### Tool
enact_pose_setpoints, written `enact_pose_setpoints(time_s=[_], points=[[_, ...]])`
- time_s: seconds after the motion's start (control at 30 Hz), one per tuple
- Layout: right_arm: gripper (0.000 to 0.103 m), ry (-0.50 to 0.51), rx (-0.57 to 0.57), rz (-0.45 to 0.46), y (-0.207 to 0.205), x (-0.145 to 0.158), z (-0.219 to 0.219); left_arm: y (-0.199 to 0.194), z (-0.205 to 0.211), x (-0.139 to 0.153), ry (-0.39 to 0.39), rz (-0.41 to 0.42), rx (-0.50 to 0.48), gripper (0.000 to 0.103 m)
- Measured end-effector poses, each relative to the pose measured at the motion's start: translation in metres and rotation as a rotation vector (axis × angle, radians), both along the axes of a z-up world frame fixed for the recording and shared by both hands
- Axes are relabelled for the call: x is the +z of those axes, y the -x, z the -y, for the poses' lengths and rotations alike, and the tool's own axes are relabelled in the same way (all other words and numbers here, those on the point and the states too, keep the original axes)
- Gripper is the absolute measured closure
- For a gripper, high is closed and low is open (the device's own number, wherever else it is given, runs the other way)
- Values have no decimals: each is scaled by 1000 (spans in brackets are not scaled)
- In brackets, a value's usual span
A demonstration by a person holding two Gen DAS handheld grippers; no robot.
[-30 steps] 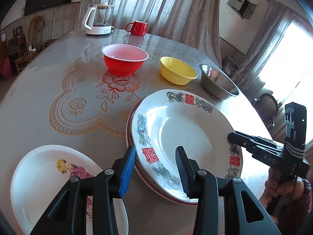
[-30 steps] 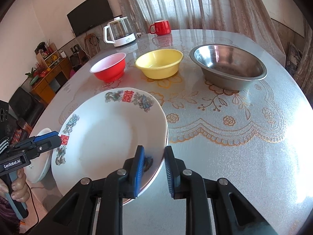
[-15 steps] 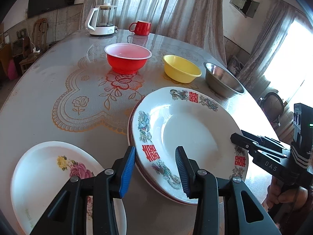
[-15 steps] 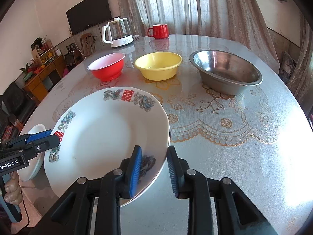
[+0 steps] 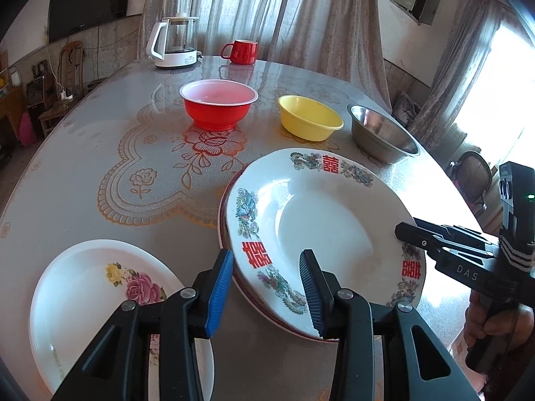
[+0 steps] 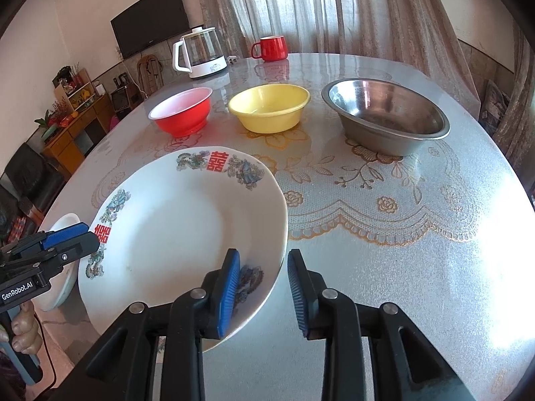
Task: Organize plates and bowls
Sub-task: 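Open both grippers and release the red-character plate rim, then move both grippers to the rim of the rose-pattern white plate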
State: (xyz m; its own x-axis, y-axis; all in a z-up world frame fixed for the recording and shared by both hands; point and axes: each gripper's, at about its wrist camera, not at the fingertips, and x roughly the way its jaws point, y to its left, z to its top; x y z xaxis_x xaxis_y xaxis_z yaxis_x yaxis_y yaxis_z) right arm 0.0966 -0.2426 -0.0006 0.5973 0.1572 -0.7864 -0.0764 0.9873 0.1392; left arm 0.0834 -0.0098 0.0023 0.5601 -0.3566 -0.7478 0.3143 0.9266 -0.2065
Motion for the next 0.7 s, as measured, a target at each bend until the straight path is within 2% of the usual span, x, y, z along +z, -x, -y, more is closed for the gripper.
enact_pose_setpoints(time_s=[0.1,0.37,0.53,0.7], points=[[76,15,5,22,2,-1,-3,-2,7,-2,-55,24,6,62],[75,74,5,54,-3,-3,-8,-9,7,-4,-50,19,23,63],[70,175,8,82,-1,-6,-22,-3,6,-6,-57,24,32,64],[69,145,-28,78,3,-7,-21,3,-3,-2,-54,40,61,64]])
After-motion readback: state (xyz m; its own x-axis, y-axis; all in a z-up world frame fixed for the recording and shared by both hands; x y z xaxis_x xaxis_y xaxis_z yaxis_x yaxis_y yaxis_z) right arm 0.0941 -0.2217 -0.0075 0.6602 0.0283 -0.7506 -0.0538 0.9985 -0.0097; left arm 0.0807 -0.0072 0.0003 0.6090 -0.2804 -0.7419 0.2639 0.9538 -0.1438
